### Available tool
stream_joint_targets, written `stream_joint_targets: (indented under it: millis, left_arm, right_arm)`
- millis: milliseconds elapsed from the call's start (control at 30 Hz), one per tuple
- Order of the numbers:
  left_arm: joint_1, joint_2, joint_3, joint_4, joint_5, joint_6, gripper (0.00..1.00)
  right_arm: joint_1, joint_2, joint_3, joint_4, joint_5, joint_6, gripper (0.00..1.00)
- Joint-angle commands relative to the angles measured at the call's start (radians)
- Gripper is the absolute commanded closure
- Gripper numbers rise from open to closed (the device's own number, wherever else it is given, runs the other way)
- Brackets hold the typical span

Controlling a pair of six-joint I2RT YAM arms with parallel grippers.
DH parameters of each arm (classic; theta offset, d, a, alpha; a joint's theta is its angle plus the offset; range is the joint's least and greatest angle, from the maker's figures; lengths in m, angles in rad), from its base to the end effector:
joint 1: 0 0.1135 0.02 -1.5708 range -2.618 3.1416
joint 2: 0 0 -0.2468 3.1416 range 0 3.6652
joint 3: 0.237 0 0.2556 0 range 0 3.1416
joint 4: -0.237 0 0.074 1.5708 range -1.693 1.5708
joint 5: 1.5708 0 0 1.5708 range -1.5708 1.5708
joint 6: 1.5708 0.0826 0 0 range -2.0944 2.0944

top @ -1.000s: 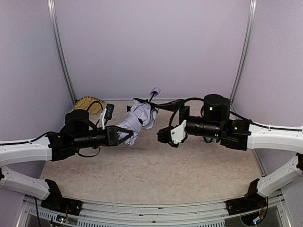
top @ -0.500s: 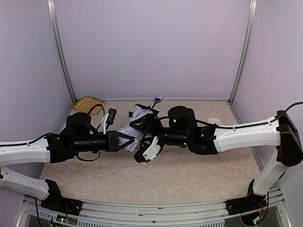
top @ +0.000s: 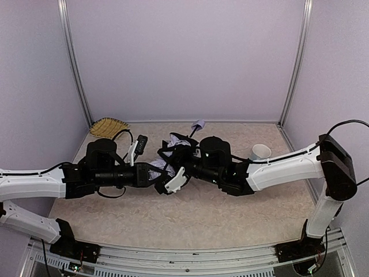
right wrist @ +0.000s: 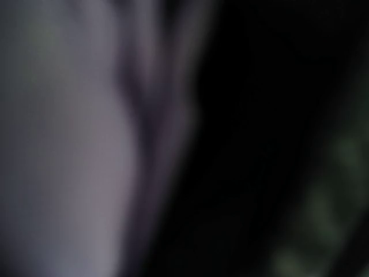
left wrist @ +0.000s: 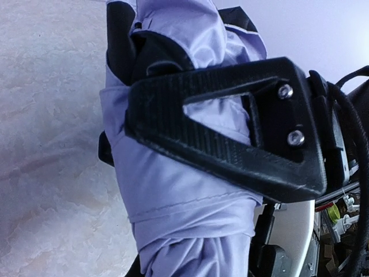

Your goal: Put away the umbrella

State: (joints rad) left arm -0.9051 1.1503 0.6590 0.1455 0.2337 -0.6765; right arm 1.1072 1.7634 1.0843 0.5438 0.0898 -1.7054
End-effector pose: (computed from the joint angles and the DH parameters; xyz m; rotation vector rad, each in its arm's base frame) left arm 0.1776 -0.2571 0.2222 0.4158 2.0878 -1.2349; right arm 0.2092 0.4020 0.2253 -1.6973 0.3506 -0.5199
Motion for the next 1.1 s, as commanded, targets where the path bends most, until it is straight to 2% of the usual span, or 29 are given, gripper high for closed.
stream_joint_targets:
  millis: [0, 67, 133, 167, 300, 467, 600, 700, 767, 900, 1067]
  left_arm:
    - [-0.015, -0.025, 0.059, 0.099, 0.010, 0.066, 0.66]
    - [-0.018, -0.045, 0.073, 0.076, -0.030, 0.122, 0.40]
    - [-0.018, -0.088, 0.092, 0.039, -0.091, 0.185, 0.24]
    - [-0.020, -0.118, 0.102, 0.020, -0.131, 0.218, 0.18]
    - [-0.018, -0.275, 0.114, -0.015, -0.279, 0.341, 0.06]
    - [-0.010, -0.363, 0.101, -0.047, -0.400, 0.430, 0.03]
    - [0.013, -0.364, 0.118, -0.097, -0.471, 0.452, 0.03]
    - [0.041, -0.364, 0.120, -0.103, -0.487, 0.463, 0.03]
    - [0.062, -0.359, 0.122, -0.101, -0.467, 0.462, 0.03]
    - [0.094, -0.343, 0.115, -0.094, -0.441, 0.455, 0.03]
    - [0.131, -0.319, 0.108, -0.090, -0.393, 0.451, 0.03]
  right_arm:
    - [0.022, -0.020, -0.038, 0.104, 0.025, 0.121, 0.65]
    - [0.021, -0.038, -0.059, 0.109, 0.019, 0.233, 0.74]
    - [0.017, -0.055, -0.083, 0.121, 0.005, 0.385, 0.80]
    - [0.010, -0.064, -0.092, 0.117, -0.012, 0.479, 0.82]
    - [-0.051, -0.073, -0.121, 0.089, -0.172, 0.886, 0.87]
    - [-0.182, -0.051, -0.097, 0.188, -0.432, 1.344, 0.94]
    - [-0.274, -0.041, 0.110, 0.207, -0.582, 1.643, 0.98]
    - [-0.289, -0.039, 0.261, 0.230, -0.642, 1.749, 0.98]
    - [-0.286, -0.043, 0.296, 0.302, -0.685, 1.820, 0.99]
    - [-0.281, -0.044, 0.141, 0.507, -0.661, 1.922, 0.99]
    - [-0.257, 0.122, -0.146, 0.560, -0.488, 1.864, 1.00]
